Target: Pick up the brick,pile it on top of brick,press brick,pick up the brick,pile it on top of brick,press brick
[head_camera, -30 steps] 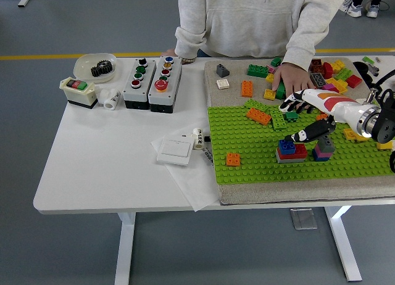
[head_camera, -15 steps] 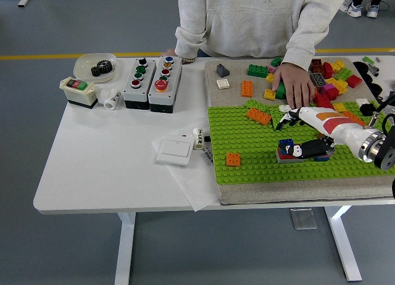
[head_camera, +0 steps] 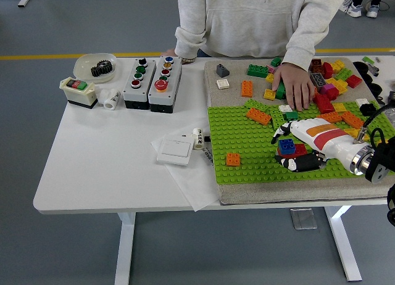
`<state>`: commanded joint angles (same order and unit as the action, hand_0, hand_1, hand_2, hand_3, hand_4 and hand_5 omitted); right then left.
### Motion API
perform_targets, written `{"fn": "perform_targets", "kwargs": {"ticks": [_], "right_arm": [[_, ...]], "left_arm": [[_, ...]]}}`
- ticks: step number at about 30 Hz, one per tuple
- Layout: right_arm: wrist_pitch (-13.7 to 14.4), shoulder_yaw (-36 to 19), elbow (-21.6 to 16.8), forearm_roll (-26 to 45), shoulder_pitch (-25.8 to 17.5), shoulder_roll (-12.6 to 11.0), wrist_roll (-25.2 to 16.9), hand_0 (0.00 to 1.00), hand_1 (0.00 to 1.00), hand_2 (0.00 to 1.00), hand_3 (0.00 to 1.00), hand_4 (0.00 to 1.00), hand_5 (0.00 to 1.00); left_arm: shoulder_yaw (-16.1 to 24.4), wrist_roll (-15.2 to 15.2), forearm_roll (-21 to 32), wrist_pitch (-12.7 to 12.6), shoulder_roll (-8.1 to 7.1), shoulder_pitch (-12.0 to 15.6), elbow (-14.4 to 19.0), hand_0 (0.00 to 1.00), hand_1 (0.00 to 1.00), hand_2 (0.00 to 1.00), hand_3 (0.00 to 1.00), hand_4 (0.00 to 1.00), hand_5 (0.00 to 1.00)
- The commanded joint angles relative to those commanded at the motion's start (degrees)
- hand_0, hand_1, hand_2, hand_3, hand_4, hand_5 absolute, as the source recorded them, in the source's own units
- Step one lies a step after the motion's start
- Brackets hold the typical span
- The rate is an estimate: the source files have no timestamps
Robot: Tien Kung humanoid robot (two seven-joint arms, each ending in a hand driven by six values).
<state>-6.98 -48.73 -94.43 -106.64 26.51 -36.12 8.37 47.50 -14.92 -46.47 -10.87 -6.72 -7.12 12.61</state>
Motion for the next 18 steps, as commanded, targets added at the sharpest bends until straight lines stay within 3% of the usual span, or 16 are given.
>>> {"fn": "perform_targets", "kwargs": {"ticks": [18], "right_arm": [[-1.0,1.3,3.5,-1.2,0.8,1.0,0.0,0.714,0.711,0.746,0.609,0.698,0.379]], "left_arm": [[-0.1,0.0,0.2,-0.1,0.01,-0.2,0.0,0.772,0.800,0.792,0.669,0.763,0.639]]}}
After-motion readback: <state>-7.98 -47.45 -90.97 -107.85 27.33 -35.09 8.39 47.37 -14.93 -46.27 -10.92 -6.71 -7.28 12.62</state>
